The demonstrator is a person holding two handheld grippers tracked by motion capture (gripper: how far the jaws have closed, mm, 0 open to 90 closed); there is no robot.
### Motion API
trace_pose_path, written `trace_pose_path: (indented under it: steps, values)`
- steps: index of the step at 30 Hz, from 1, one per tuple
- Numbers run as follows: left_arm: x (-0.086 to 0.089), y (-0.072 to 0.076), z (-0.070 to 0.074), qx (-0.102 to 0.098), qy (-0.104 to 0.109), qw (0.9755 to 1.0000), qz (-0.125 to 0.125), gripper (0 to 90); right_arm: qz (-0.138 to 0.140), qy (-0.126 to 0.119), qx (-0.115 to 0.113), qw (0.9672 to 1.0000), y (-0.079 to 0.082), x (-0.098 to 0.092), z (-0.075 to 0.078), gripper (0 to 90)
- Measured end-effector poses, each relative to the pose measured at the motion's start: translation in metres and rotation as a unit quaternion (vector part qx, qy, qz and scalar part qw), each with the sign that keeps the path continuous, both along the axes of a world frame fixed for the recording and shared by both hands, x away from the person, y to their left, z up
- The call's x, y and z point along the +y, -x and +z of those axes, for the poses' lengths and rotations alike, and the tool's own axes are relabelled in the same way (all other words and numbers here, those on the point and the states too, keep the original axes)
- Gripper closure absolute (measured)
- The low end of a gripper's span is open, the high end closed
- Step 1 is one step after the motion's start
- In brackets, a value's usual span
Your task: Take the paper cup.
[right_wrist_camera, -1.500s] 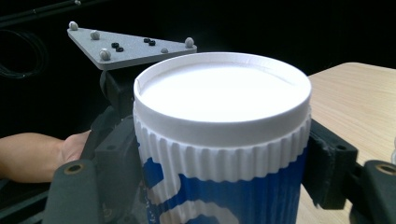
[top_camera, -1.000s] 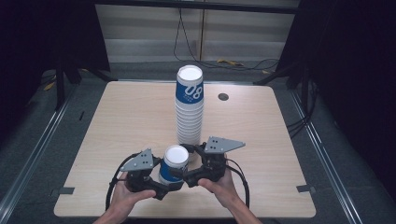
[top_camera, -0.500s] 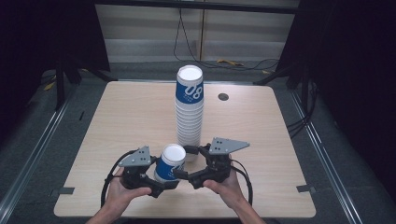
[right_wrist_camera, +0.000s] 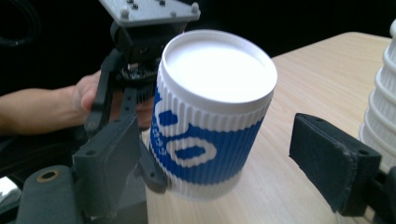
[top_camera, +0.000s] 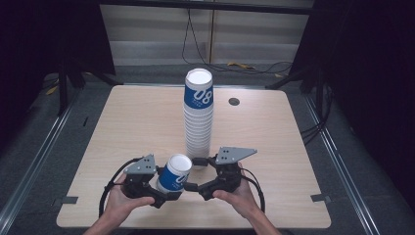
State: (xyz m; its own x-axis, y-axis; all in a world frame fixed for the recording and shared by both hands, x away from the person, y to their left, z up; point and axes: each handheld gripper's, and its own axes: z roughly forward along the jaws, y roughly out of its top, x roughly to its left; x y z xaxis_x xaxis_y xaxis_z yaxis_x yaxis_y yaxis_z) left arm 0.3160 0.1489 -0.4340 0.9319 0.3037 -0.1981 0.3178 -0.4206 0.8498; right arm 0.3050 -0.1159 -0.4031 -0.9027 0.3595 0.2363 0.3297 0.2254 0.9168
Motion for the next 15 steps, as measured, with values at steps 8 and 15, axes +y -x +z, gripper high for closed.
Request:
trace_pose_path:
  steps: [8, 15]
  values:
    - [-0.001, -0.001, -0.003, 0.000, -0.042, 0.9991, 0.004, 16.4, 0.004, 0.041, 0.005, 0.9991, -0.001, -0.005, -0.005, 15.6]
    - [-0.010, 0.002, -0.003, -0.007, -0.071, 0.9972, -0.021, 17.1, 0.017, 0.070, 0.011, 0.9973, -0.004, -0.007, -0.009, 15.6]
